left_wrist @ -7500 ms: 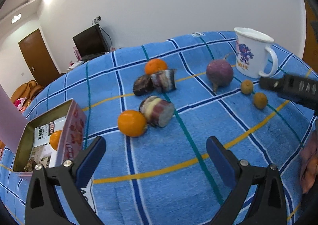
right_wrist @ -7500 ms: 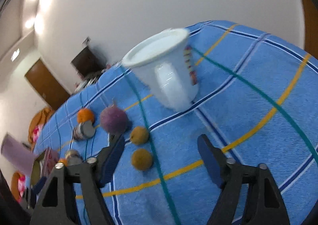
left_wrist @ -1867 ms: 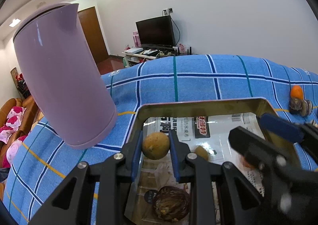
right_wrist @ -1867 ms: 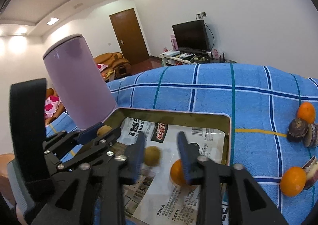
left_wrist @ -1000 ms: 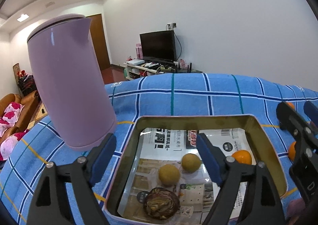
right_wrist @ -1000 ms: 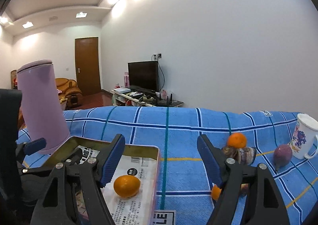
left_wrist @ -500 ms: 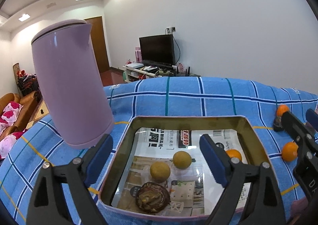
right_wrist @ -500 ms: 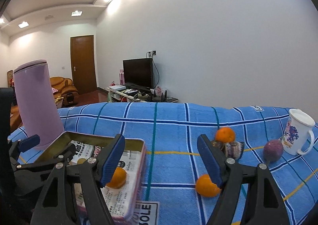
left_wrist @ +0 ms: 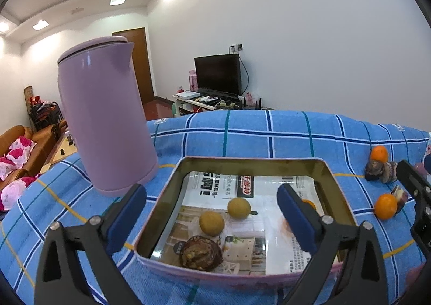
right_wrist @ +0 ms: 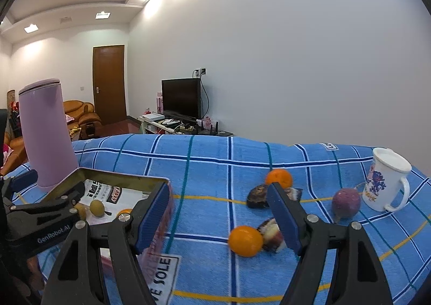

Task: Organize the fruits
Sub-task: 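Withdraw both tools from the tin toward the fruit near the mug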

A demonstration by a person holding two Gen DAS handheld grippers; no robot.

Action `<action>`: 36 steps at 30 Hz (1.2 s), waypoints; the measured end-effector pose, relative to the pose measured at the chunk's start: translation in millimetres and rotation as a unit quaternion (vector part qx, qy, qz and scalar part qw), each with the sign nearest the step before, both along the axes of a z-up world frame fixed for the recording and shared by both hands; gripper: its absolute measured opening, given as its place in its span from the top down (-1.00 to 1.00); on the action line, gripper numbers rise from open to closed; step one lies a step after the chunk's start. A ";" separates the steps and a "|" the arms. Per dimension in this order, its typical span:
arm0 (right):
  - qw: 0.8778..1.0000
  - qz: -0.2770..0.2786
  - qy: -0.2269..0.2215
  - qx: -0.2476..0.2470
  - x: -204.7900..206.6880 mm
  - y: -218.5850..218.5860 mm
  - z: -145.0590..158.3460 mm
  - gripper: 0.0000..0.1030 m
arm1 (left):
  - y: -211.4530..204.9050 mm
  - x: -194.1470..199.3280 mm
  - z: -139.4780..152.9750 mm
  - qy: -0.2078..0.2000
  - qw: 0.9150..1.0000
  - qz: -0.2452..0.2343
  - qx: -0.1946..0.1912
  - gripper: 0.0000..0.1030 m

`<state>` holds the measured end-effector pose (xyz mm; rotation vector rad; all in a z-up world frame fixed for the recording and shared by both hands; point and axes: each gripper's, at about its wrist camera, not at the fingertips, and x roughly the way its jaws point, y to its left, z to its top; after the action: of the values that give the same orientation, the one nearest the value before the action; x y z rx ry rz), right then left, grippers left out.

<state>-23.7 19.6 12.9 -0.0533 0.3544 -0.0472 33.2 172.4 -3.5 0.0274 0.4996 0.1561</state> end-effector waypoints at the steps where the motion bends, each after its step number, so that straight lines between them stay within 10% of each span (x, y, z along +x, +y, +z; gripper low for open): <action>1: 1.000 -0.001 0.000 0.000 -1.3 -2.7 0.2 -0.48 | -0.7 -1.2 0.0 0.001 1.000 0.000 -0.002 -0.95; 36: 0.993 -0.112 0.028 -0.003 -40.9 -164.6 6.2 -0.48 | -110.7 -34.2 -2.5 0.026 0.992 -0.116 0.043 -0.96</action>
<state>-64.6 -144.9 19.1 -0.0198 0.4154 -0.2689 -0.9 61.7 -6.0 0.1742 0.5385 -0.0512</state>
